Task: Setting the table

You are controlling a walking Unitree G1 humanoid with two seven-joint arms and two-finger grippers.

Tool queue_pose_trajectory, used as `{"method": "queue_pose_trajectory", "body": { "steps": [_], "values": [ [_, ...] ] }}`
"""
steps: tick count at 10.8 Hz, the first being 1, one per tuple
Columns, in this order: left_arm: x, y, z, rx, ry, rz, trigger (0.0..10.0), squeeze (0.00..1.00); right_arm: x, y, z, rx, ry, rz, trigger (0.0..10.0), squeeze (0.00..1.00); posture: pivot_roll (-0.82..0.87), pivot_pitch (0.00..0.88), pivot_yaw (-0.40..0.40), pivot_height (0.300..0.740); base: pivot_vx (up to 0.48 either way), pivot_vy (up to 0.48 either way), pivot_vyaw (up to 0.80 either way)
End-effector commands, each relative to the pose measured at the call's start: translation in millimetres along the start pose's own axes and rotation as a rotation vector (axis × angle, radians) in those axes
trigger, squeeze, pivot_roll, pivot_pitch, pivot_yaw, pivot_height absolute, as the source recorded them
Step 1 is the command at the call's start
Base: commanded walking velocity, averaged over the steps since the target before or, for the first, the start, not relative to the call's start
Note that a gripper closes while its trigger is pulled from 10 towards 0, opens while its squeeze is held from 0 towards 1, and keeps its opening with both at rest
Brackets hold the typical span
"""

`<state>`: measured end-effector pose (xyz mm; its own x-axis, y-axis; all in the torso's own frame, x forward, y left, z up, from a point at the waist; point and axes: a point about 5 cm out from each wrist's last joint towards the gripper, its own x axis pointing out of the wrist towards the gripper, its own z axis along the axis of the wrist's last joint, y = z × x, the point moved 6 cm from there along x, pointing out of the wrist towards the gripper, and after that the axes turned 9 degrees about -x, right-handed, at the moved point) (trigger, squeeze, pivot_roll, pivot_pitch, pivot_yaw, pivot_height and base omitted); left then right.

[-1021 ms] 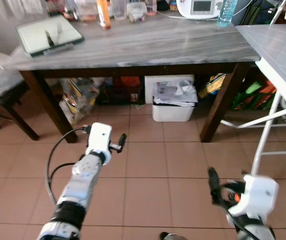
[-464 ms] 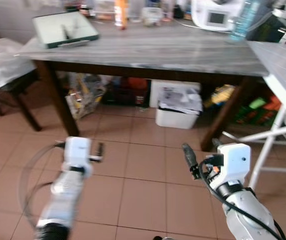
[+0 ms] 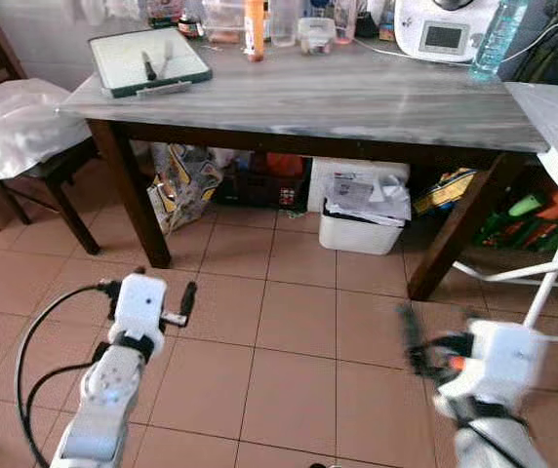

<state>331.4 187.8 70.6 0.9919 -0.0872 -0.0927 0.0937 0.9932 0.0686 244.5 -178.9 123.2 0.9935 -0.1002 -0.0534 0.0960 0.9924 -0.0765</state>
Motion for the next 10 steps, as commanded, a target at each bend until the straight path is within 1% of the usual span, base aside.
{"method": "queue_pose_trajectory", "body": {
  "steps": [1,2,3,4,5,6,7,8,9,10],
  "values": [
    [-0.4,3.6,2,0.017,-0.002,0.012,10.0,0.0,-2.6,-4.7,5,-0.029,-0.012,-0.012,10.0,0.0,-0.05,0.091,0.004,0.74,0.0,0.0,0.0],
    [-0.4,2.6,2,0.022,-0.001,0.006,10.0,0.0,-2.3,-2.5,4,-0.076,-0.009,0.003,10.0,0.0,-0.05,0.091,0.004,0.74,0.0,0.0,0.0],
    [1.0,2.5,1,0.029,0.0,0.002,10.0,0.0,-1.8,4.9,1,-0.134,0.012,0.072,10.0,0.0,-0.05,0.085,0.006,0.74,0.0,0.0,0.0],
    [-0.4,2.3,-2,0.044,0.006,-0.011,10.0,0.0,-5.1,17.0,-2,-0.108,0.025,0.177,10.0,0.0,-0.05,0.085,0.006,0.74,0.0,0.0,0.0],
    [-2.0,0.0,-4,0.071,0.014,-0.044,10.0,0.0,-6.7,18.4,-4,-0.082,0.026,0.199,10.0,0.0,-0.05,0.084,0.015,0.74,0.0,0.0,0.0],
    [-1.7,-0.2,-4,0.084,0.01,-0.054,10.0,0.0,-8.5,19.9,-3,-0.08,0.025,0.217,10.0,0.0,-0.05,0.088,0.019,0.74,0.0,0.0,0.0],
    [-0.3,2.4,-2,0.092,0.006,-0.053,10.0,0.0,-12.6,14.6,-1,-0.112,0.022,0.215,10.0,0.0,-0.06,0.092,0.023,0.74,0.0,0.0,0.0],
    [0.0,2.5,-2,0.095,0.003,-0.052,10.0,0.0,-13.5,5.5,-2,-0.153,0.026,0.174,10.0,0.0,-0.06,0.095,0.023,0.74,0.0,0.0,0.0],
    [-0.9,0.5,-2,0.095,0.002,-0.057,10.0,0.0,-13.5,1.4,-2,-0.191,0.024,0.149,10.0,0.0,-0.06,0.098,0.023,0.74,0.0,0.0,0.0],
    [-2.6,-1.4,-3,0.095,0.003,-0.063,10.0,0.0,-14.8,2.4,-3,-0.147,0.03,0.144,10.0,0.0,-0.07,0.101,0.022,0.74,0.0,0.0,0.0]
  ]
}}
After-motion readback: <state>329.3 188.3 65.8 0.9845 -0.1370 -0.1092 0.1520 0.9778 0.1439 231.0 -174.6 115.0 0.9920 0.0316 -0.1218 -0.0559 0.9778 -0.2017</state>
